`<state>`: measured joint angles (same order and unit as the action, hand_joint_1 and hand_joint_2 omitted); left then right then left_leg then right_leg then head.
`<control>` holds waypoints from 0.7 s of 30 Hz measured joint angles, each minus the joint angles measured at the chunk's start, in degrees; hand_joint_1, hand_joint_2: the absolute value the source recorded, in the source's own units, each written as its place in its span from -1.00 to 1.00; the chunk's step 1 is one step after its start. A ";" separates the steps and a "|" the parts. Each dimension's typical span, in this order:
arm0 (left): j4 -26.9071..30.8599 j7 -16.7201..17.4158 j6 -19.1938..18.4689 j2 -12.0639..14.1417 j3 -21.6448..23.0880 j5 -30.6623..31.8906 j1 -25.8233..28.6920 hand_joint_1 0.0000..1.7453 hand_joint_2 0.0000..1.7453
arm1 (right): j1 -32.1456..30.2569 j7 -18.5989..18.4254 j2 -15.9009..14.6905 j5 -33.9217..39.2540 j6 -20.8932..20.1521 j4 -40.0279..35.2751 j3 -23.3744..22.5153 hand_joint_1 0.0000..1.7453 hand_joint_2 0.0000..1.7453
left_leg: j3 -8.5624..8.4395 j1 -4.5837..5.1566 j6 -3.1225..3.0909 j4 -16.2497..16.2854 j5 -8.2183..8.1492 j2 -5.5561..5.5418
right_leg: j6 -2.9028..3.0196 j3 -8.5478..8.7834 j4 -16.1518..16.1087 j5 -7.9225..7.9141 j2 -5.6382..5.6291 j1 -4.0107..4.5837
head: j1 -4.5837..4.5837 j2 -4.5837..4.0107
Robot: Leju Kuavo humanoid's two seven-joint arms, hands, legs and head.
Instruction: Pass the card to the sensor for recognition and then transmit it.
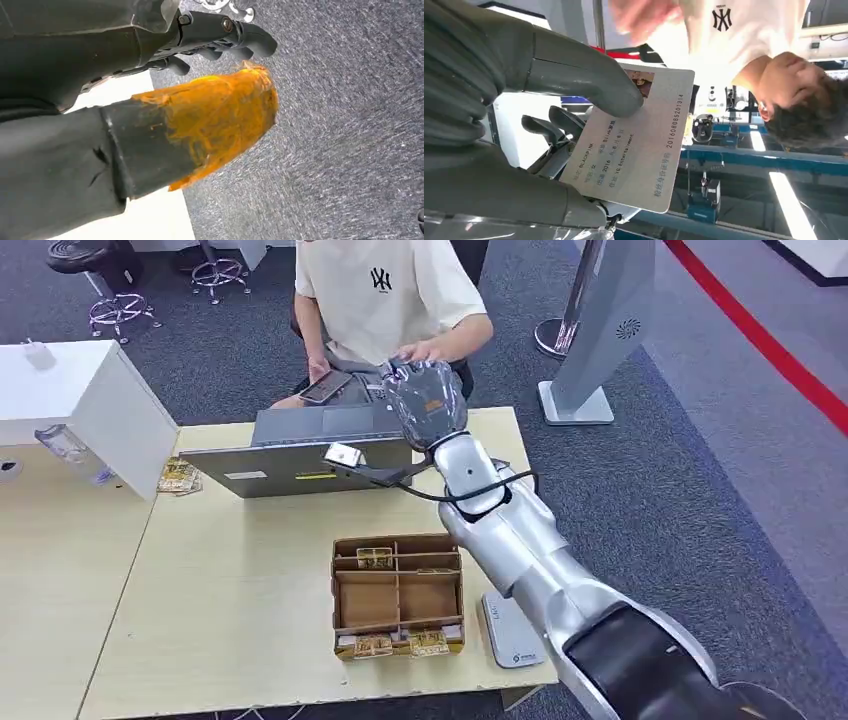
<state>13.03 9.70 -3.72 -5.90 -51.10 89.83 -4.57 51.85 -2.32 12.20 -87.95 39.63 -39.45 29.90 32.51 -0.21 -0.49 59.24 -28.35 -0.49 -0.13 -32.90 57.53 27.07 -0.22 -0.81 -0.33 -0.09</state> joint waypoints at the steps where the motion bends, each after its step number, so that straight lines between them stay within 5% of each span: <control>1: 0.00 0.00 0.02 0.00 0.02 0.00 0.00 -1.00 -1.00 | 0.05 -0.07 0.00 -0.11 0.00 0.07 0.00 1.00 1.00 | 0.00 0.00 0.00 0.00 0.00 0.00 | 0.00 0.00 0.00 0.00 0.00 0.00 | 0.02 0.00; 21: 0.00 -0.07 0.15 0.13 0.74 0.00 -0.28 -1.00 -1.00 | 0.40 -2.91 0.28 -1.03 0.02 1.16 1.01 1.00 1.00 | 0.00 0.00 0.00 0.00 0.00 -0.01 | 0.00 0.00 0.00 0.00 0.01 0.00 | 0.02 0.00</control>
<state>13.03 9.64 -3.56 -5.77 -50.36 89.83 -4.85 52.25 -5.22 12.48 -88.98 39.65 -38.29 30.91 32.51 -0.22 -0.49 59.24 -28.35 -0.50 -0.13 -32.90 57.54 27.07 -0.21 -0.81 -0.31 -0.09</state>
